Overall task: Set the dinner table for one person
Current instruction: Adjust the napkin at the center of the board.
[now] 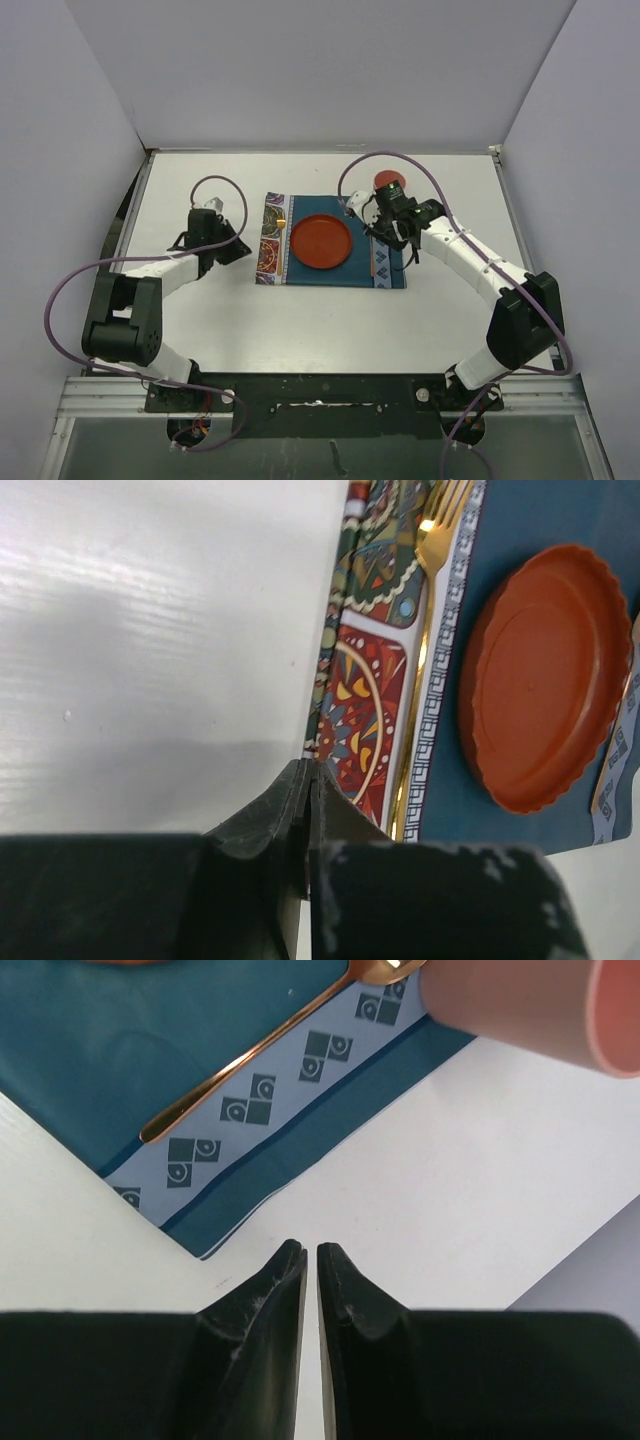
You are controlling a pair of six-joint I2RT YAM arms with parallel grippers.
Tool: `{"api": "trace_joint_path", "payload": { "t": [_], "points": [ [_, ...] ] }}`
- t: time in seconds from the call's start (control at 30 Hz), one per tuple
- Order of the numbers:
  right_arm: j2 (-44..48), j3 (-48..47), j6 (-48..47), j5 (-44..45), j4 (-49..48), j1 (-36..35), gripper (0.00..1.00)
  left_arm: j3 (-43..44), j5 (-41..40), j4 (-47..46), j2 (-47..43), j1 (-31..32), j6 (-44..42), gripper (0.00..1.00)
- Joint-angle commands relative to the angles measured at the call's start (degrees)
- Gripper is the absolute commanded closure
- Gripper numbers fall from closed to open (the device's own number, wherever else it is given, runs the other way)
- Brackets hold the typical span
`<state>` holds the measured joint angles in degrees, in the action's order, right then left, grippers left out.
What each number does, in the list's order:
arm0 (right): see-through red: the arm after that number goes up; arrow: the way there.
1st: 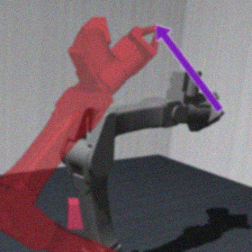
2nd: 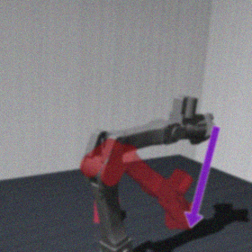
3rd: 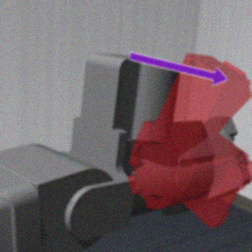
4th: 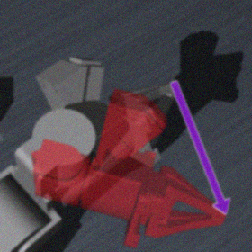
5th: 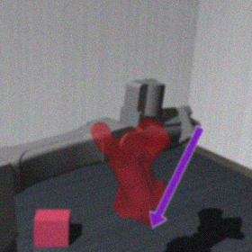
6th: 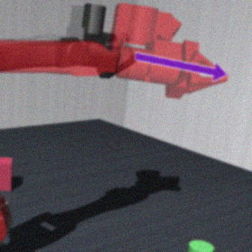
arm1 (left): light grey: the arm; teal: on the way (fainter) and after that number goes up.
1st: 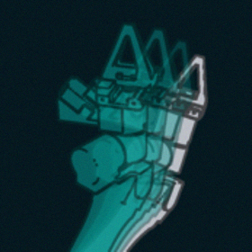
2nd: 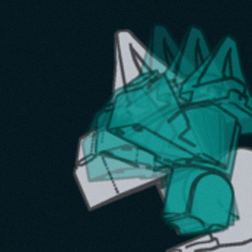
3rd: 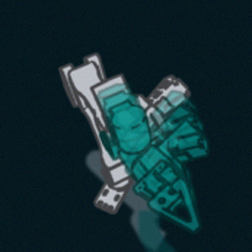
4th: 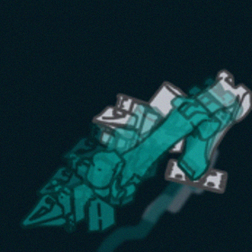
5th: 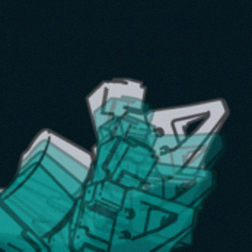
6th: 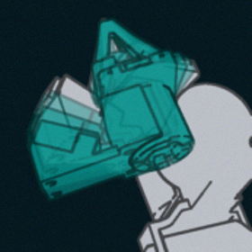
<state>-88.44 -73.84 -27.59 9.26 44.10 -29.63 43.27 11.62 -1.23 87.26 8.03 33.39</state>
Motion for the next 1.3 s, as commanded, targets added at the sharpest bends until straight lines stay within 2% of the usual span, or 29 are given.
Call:
{"api": "trace_joint_path", "payload": {
  "t": [0.0, 0.47, 1.27],
  "points": [
    [3.64, 2.82, -0.71, 1.75, -3.23, 0.79, 0.87, -2.29, 2.25, -9.49, 2.53, -0.21, 5.13, 1.0],
    [3.45, 5.51, -1.12, 1.59, -4.77, 2.71, 0.9, -6.57, 5.74, -17.31, 7.37, 0.74, 11.92, 1.0],
    [2.96, 5.55, -1.02, 1.12, -5.07, 2.73, 0.93, -13.29, 5.02, -20.93, 5.58, 2.55, 15.83, 1.0]
  ]
}}
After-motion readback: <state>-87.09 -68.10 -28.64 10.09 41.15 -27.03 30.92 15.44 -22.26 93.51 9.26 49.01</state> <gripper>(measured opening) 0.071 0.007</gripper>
